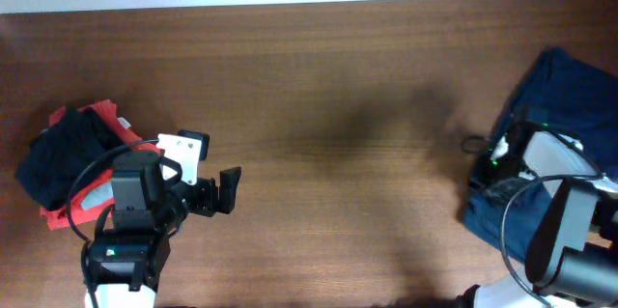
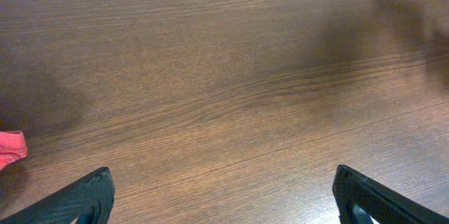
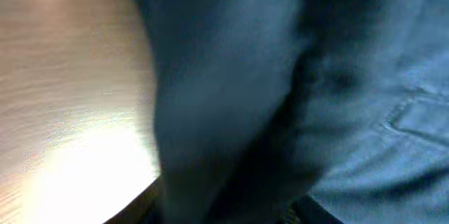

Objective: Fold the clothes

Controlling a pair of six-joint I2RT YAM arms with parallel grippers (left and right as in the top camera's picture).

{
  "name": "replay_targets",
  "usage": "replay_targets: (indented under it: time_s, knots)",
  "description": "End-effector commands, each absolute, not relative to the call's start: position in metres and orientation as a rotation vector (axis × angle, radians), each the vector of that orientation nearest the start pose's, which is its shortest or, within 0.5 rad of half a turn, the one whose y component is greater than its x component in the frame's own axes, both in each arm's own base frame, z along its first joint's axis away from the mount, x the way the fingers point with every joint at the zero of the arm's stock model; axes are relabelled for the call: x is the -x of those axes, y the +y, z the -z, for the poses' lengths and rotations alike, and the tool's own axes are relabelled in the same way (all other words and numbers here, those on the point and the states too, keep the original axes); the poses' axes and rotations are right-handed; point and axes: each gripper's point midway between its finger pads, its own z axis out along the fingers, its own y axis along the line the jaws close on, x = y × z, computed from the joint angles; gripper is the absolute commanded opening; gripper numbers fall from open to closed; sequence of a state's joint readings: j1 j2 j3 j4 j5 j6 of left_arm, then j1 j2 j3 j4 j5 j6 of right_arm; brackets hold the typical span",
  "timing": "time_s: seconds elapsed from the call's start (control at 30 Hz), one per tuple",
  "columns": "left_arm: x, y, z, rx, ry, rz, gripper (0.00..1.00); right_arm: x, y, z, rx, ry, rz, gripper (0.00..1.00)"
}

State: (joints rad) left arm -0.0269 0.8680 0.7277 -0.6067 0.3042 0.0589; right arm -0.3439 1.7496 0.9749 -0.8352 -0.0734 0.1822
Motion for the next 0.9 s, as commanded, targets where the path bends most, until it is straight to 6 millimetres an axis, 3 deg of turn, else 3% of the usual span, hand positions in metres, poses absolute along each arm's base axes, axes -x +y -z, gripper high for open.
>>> replay_targets:
  time_s: [0.0,0.07,0.2,0.23,0.33,0.4,0.5,0.53,0.57,0.7,0.73,0.77,0.8,0.87]
  knots:
    - [-0.277,-0.062,-0.190,-0.256,2.254,0.351,0.99,-0.307,0.029,-0.021,-0.417,2.935,-0.822,0.46]
    - [-0.277,-0.062,-0.190,-0.256,2.254,0.351,0.99,-0.331,0.077,-0.044,-0.282,2.796,-1.063,0.47]
    - [-0.277,-0.062,-0.190,-0.256,2.254,0.351,0.99,-0.358,0.139,-0.073,-0.095,2.623,-1.251,0.49]
    - [-0.277,-0.062,-0.190,-0.257,2.254,0.350,0.99,-0.365,0.170,-0.088,0.055,2.544,-1.292,0.52]
    - [-0.278,-0.062,-0.191,-0.257,2.250,0.350,0.99,-0.366,0.216,-0.112,0.324,2.445,-1.299,0.62]
    - [-0.278,-0.062,-0.191,-0.257,2.246,0.350,0.99,-0.370,0.227,-0.132,0.416,2.395,-1.283,0.74]
    - [-0.278,-0.062,-0.191,-0.250,2.249,0.356,0.99,-0.379,0.215,-0.163,0.448,2.379,-1.163,0.92]
    - [-0.278,-0.062,-0.191,-0.232,2.252,0.365,0.99,-0.380,0.204,-0.170,0.445,2.401,-1.069,0.99]
    - [-0.278,-0.063,-0.191,-0.231,2.252,0.368,0.99,-0.382,0.181,-0.174,0.415,2.459,-0.881,0.98]
    - [-0.279,-0.063,-0.188,-0.230,2.265,0.369,0.99,-0.371,0.100,-0.160,0.237,2.666,-0.286,0.99]
    - [-0.279,-0.063,-0.186,-0.229,2.270,0.369,0.99,-0.365,0.091,-0.154,0.223,2.708,-0.219,0.99]
    - [-0.280,-0.063,-0.185,-0.229,2.275,0.371,0.99,-0.358,0.085,-0.147,0.240,2.750,-0.175,0.90]
    - [-0.280,-0.063,-0.184,-0.228,2.279,0.372,0.99,-0.351,0.080,-0.138,0.247,2.799,-0.138,0.73]
    - [-0.280,-0.063,-0.183,-0.228,2.284,0.372,0.99,-0.343,0.073,-0.123,0.242,2.866,-0.089,0.48]
